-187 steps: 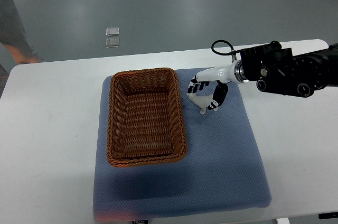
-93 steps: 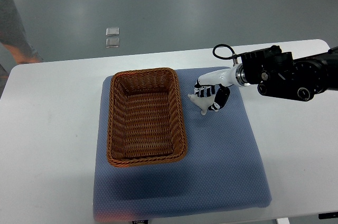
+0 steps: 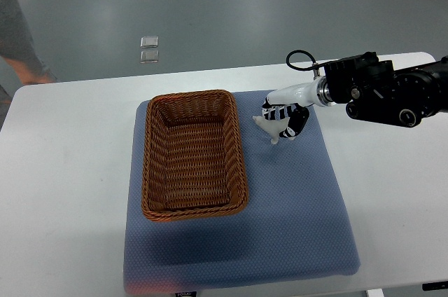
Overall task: Place white bear in brown basket with right hand
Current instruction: 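Lift the bear with the right hand and carry it over the basket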
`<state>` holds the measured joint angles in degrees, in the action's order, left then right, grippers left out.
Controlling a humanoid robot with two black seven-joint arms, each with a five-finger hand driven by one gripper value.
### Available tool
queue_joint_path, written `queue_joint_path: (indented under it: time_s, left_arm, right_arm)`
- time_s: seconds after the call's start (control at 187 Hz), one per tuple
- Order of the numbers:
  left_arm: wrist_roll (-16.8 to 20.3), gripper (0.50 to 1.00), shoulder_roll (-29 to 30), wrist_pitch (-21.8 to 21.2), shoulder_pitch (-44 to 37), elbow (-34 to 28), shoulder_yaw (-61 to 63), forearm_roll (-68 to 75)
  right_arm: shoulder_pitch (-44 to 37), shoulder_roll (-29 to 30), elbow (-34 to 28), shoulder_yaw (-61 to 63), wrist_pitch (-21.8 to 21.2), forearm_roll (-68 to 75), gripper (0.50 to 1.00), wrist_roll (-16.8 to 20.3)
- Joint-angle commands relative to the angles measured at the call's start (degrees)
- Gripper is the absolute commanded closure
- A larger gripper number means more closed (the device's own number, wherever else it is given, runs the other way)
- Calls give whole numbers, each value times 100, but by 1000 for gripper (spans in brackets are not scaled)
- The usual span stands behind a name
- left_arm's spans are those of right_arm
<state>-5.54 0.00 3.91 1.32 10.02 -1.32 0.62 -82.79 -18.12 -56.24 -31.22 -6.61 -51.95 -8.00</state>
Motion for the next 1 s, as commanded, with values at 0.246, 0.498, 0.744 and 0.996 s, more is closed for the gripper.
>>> queue_joint_path:
  time_s: [0.246, 0.498, 0.744, 0.996]
  left_arm:
    - [0, 500, 0, 4, 0, 0, 0, -1]
    - [0, 500, 0, -5, 0, 0, 0, 8]
    - [0, 500, 0, -5, 0, 0, 0, -1]
    - [0, 500, 0, -5, 0, 0, 0, -1]
  right_arm:
    - [-949, -140, 8, 99, -25, -25, 1000, 0]
    - [-1732, 634, -1, 117, -42, 71, 1000, -53]
    - [-1644, 1469, -1, 468, -42, 89, 1000, -44]
    - [-1108, 1812, 105, 459, 19, -8, 1000, -18]
